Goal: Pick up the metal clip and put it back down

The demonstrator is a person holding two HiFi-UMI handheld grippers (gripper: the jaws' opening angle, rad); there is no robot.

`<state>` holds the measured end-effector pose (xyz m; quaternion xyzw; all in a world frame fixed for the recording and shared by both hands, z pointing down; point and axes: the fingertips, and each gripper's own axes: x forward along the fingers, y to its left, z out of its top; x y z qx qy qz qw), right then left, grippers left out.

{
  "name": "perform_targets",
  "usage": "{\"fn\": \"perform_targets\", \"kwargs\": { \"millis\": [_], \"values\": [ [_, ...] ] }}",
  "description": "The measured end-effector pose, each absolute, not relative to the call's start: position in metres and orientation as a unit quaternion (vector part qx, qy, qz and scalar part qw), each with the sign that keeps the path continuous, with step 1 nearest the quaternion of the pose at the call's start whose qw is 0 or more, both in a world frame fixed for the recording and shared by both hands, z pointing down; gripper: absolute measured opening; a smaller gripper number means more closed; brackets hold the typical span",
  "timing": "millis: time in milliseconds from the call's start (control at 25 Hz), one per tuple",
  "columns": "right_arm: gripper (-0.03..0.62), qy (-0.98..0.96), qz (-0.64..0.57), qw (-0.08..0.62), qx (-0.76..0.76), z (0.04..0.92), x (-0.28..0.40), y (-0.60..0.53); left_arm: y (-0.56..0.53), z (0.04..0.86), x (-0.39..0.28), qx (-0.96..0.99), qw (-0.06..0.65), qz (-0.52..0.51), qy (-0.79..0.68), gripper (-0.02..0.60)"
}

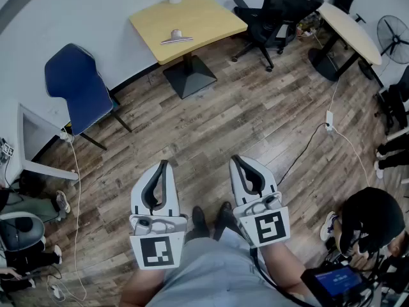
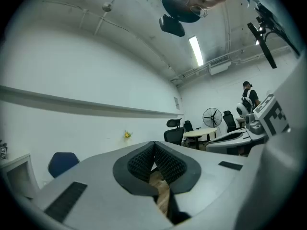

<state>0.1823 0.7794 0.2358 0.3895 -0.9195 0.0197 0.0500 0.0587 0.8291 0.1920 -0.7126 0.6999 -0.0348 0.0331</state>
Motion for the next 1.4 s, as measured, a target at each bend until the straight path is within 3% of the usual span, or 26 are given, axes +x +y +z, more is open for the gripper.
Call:
{"fn": "perform_targets", "kwargs": {
  "millis": [280, 440, 800, 1080, 1400],
  "values": [
    [0.049, -0.929, 0.011, 0.017, 0.370, 0.227, 0.207, 0.759, 0.811, 0.187, 0.087, -0.707, 0.015, -0.038, 0.706, 0.018],
    [0.051, -0.932, 0.034, 0.048, 0.358, 0.232, 0.235, 0.747, 0.806, 0.180, 0.105, -0.700, 0.009, -0.044, 0.713, 0.018],
    [0.051, -0.936, 0.031, 0.039, 0.349, 0.237, 0.266, 0.698, 0.782, 0.182, 0.131, -0.685, 0.012, -0.061, 0.726, 0.018],
    [0.051, -0.935, 0.057, 0.065, 0.343, 0.278, 0.225, 0.626, 0.709, 0.228, 0.088, -0.683, -0.024, -0.072, 0.727, 0.018],
    [0.051, -0.942, 0.054, 0.081, 0.322, 0.286, 0.123, 0.521, 0.592, 0.242, 0.002, -0.694, -0.029, -0.056, 0.718, 0.018]
  ]
}}
